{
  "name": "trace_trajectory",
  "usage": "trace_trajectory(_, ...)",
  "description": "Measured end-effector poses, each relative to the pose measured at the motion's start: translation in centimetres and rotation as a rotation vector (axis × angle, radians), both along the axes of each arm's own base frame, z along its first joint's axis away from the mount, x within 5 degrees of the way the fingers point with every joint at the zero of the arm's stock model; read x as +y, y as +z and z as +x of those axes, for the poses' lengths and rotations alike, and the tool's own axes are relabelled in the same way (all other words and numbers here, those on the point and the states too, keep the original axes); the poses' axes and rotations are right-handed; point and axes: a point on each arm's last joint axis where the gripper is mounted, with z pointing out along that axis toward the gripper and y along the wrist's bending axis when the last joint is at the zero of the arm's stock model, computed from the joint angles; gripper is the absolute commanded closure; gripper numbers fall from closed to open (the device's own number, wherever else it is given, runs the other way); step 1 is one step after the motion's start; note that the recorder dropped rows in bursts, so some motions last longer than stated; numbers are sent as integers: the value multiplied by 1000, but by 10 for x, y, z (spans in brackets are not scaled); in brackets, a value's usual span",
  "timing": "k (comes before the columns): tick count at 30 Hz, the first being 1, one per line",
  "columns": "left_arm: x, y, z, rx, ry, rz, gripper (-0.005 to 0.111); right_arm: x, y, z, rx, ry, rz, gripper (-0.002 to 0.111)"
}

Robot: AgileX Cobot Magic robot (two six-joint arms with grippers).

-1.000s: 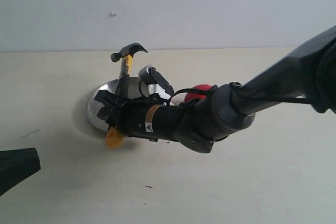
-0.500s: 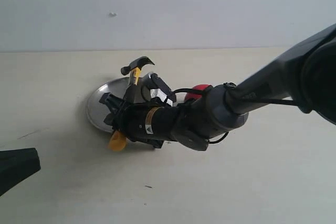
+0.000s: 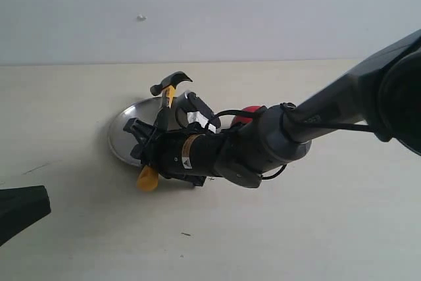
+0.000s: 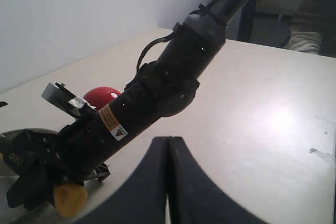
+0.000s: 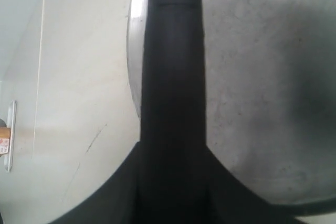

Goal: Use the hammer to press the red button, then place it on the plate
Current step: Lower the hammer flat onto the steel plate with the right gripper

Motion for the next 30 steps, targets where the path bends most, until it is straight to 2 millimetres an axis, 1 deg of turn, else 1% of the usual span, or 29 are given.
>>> trace_trajectory(7,0,0,0,0,0,0,107,1,0,0,10,4,-7,97)
trace_trajectory(17,0,0,0,0,0,0,107,13,15,11,11,86,-1,97)
trace_trajectory(25,0,0,0,0,0,0,107,9,11,12,57,42,-44,96)
trace_trajectory(27,0,0,0,0,0,0,107,9,10,12,59,40,-48,93)
trace_trajectory(30,0,0,0,0,0,0,107,9,10,12,57,45,-51,82)
